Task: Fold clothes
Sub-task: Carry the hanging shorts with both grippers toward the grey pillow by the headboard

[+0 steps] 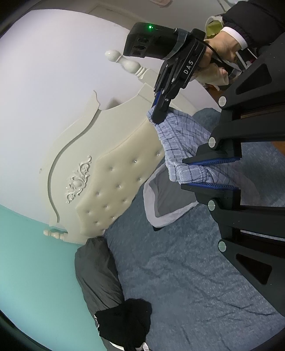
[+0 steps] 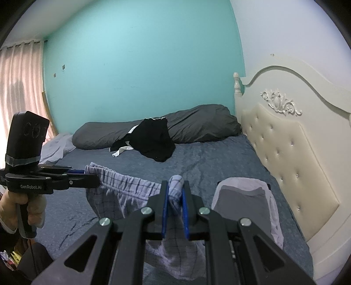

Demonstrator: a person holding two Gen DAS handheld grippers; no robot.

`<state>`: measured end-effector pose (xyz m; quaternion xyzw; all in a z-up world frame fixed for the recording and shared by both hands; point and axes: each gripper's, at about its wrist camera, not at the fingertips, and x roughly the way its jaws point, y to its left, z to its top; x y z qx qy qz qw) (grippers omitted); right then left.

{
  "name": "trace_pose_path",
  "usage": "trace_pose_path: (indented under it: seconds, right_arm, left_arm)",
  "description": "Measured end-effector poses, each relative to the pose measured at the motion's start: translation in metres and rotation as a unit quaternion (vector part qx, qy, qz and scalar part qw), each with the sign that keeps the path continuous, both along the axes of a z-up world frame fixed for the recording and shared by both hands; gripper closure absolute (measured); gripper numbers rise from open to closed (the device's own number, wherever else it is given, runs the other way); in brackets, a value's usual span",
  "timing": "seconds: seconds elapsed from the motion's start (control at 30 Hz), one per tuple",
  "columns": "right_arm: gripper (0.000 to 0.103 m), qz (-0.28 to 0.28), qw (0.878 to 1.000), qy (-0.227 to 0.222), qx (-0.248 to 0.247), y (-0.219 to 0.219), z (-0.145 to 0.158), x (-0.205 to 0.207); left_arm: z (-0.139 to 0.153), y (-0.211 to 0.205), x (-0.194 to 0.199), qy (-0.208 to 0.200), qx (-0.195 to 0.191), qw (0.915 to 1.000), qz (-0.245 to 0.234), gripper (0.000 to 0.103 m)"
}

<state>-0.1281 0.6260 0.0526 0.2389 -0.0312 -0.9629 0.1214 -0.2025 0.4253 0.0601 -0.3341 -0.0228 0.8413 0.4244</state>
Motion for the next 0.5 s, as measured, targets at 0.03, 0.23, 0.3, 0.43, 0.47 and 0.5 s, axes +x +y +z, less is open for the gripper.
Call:
trace_pose_path:
  seconds: [0.03,0.23,0.3,0.43,0.47,0.5]
  right_arm:
    - [0.092,-0.001,1.0,0.0,0.0,0.003,-0.001,0.0]
    - [0.093,-0.01,1.0,-0.001,-0.002,0.02,-0.003,0.0]
    - [0.092,-0.014,1.0,-0.002,-0.002,0.026,-0.004,-0.001]
    - [0.093,-0.021,1.0,-0.004,-0.006,0.041,-0.008,-0.002]
    - [0.092,-0.022,1.0,-0.004,-0.007,0.045,-0.009,-0.002]
    - [0.092,-0.024,1.0,-0.005,-0.007,0.049,-0.01,-0.003]
  left_arm:
    - [-0.001,0.003,0.0,0.0,-0.001,1.0,-0.001,0.088]
    - [-0.003,0.023,-0.005,-0.001,-0.003,0.9999,-0.01,0.088]
    - [-0.004,0.03,-0.006,-0.002,-0.004,0.9999,-0.014,0.088]
    - [-0.008,0.046,-0.008,-0.004,-0.008,0.9998,-0.019,0.088]
    - [-0.01,0.05,-0.008,-0.005,-0.009,0.9998,-0.02,0.088]
    - [-0.011,0.054,-0.009,-0.006,-0.009,0.9997,-0.021,0.088]
